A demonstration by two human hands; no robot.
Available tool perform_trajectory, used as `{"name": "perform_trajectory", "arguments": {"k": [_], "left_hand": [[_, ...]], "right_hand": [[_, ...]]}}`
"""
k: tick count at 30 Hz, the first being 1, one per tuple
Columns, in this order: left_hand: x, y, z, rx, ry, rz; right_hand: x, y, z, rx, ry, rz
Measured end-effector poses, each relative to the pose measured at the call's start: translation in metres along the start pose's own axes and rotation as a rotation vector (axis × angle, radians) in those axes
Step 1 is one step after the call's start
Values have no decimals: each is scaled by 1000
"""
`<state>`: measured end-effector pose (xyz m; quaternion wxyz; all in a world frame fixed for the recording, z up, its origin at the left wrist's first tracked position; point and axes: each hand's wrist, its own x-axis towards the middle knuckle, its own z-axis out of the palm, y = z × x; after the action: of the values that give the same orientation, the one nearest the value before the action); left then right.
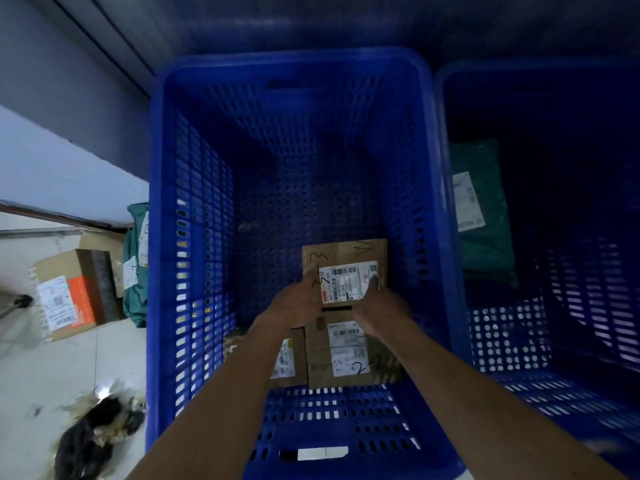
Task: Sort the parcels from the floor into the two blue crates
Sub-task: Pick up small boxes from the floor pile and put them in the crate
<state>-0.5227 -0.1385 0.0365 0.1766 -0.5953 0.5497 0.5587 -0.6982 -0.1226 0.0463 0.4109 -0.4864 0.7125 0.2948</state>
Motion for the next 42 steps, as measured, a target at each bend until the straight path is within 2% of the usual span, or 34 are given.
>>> {"name": "perform_trajectory", "arguments": {"k": [4,13,19,25,35,42], "left_hand": [[0,1,3,42,7,2],[-25,2,0,66,45,-1],[-77,9,-19,81,96,34],[-164,16,-21,112,94,121],[-283,1,-38,76,196,92],[-331,-5,-47,-58,380,112]], "right_hand": [[-6,7,7,-82,31,-65],[-28,19,-6,75,-52,-80],[-72,12,-24,78,-32,-95],[-159,8,-31,174,-25,-105],[-278,-5,-5,256,230,-250],[-328,-31,-10,239,396,-369]]}}
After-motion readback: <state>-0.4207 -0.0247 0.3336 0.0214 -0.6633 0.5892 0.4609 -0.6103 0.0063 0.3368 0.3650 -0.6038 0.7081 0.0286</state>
